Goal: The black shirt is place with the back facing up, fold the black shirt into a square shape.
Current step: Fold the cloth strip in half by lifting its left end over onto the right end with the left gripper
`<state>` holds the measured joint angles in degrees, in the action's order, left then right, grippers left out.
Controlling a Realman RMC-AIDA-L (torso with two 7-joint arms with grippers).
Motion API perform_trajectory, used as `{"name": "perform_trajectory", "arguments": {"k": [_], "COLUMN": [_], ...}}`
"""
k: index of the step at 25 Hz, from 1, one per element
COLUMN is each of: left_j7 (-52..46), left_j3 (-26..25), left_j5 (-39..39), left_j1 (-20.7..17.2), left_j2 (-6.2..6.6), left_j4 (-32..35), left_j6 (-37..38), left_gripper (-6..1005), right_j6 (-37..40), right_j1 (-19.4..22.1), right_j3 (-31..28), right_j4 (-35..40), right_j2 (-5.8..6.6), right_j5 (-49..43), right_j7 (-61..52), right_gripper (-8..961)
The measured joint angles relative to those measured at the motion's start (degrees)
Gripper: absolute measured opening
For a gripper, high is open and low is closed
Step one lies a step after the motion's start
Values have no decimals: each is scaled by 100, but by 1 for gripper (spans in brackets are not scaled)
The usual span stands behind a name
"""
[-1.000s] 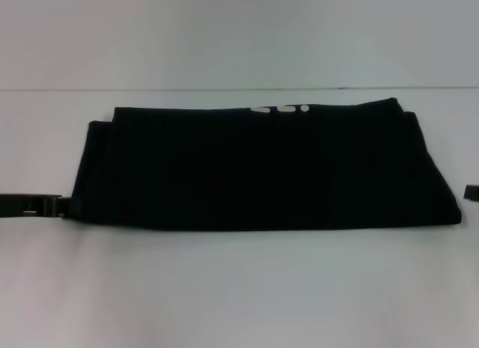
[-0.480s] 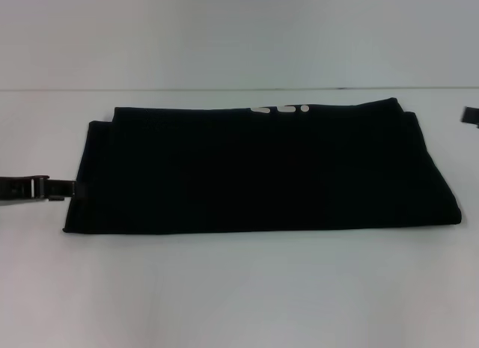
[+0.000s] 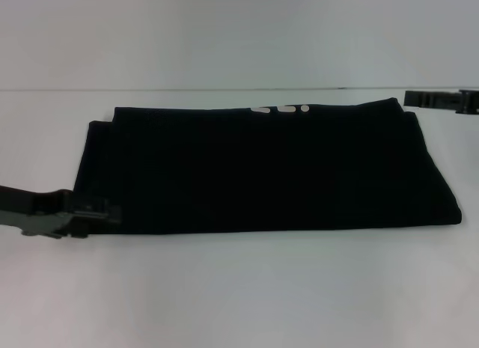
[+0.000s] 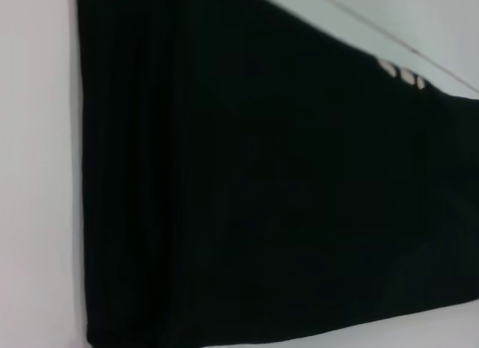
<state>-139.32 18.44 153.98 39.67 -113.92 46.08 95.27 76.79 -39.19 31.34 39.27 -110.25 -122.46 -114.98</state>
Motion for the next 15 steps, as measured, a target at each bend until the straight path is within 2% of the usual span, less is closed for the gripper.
{"name": "perform_trajectory", "arguments": {"k": [3, 9, 15], "left_j7": [-198, -543, -855], "left_j3": [48, 105, 67], "left_j5": [74, 187, 328], "left_j1": [84, 105, 78], "left_j2": [25, 32, 36], "left_j4": [-423, -705, -752], "left_j6": [-261, -483, -707], "left_gripper": [837, 892, 893], "right_j6": [14, 254, 491], "right_j1": [-52, -117, -120], "right_j3": [-18, 54, 77], "right_j4": [21, 51, 76], "right_j2": [-12, 53, 120], "right_j5": [79, 102, 96], "right_j7": [239, 656, 846], "right_gripper": [929, 924, 924]}}
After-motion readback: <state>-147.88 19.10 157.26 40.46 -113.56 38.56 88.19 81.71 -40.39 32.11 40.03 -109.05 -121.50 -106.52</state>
